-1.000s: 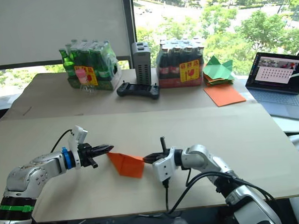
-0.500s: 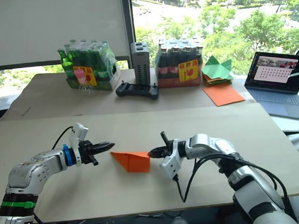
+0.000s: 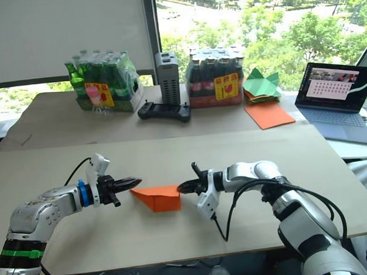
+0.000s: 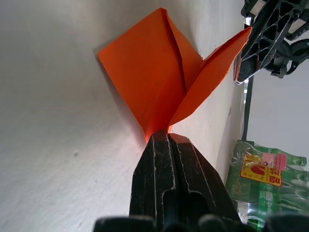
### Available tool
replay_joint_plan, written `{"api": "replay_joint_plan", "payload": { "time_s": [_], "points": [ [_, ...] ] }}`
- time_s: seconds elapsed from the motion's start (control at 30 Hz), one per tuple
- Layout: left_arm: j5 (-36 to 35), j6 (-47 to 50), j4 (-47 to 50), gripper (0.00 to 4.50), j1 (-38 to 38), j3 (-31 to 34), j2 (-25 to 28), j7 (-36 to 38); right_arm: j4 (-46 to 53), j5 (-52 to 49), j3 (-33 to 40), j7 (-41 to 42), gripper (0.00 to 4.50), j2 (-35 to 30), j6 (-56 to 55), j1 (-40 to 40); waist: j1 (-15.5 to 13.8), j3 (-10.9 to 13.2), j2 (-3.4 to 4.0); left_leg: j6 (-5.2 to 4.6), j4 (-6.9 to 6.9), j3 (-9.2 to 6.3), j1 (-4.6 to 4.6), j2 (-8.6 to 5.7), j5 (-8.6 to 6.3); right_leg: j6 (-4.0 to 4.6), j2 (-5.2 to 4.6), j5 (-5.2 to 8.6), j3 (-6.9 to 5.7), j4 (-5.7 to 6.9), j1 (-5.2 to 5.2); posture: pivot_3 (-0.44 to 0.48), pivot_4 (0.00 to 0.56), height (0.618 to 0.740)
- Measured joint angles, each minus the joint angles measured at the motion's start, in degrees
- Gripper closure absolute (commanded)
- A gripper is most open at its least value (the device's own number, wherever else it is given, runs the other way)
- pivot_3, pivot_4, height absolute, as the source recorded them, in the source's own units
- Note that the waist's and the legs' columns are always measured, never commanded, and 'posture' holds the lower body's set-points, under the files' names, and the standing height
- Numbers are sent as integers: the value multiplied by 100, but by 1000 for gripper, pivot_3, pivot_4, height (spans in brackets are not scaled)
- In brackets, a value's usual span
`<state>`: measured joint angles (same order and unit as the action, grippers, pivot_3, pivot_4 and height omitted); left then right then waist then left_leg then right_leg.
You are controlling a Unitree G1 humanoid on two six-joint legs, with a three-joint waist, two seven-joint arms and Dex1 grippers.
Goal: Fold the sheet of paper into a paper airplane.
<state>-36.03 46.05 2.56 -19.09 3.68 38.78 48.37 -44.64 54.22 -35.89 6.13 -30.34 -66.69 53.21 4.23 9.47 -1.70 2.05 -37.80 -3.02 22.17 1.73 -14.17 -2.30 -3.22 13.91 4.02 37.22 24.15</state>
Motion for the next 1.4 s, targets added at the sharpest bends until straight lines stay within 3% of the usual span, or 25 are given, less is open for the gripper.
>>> {"api": "replay_joint_plan", "payload": {
  "time_s": [0.43, 0.77, 1.07, 1.4],
  "points": [
    [741, -619, -707, 4480, 5, -468, 46, 579, 15, -155, -52, 47, 4500, -22, 0, -30, -5, 0, 0, 0, 0, 1, -4, 0, 0, 0, 1, 0, 2, 1, -3, 0, 150, 740],
    [943, -856, -1218, 4480, -345, -554, -193, 741, 888, -1308, 80, 1042, 4500, -302, 119, -807, -65, -1, 2, -1, -2, 1, -7, -3, 0, -1, -5, 0, 1, -3, -15, 0, 150, 740],
    [954, -824, -1215, 4480, -392, -621, -316, 742, 1748, -2069, 356, 1881, 4500, -509, 976, -1546, -125, -2, 3, -2, -3, 1, -13, -3, 0, -1, -4, 1, -1, -4, -23, 0, 150, 740],
    [1016, -729, -1205, 4480, -384, -639, -305, 850, 1813, -1713, 475, 1602, 4500, -432, 1210, -1595, -125, -2, 2, -2, -3, 2, -68, -2, -1, -2, -1, 2, -1, -10, -78, 0, 150, 740]
  ]
}}
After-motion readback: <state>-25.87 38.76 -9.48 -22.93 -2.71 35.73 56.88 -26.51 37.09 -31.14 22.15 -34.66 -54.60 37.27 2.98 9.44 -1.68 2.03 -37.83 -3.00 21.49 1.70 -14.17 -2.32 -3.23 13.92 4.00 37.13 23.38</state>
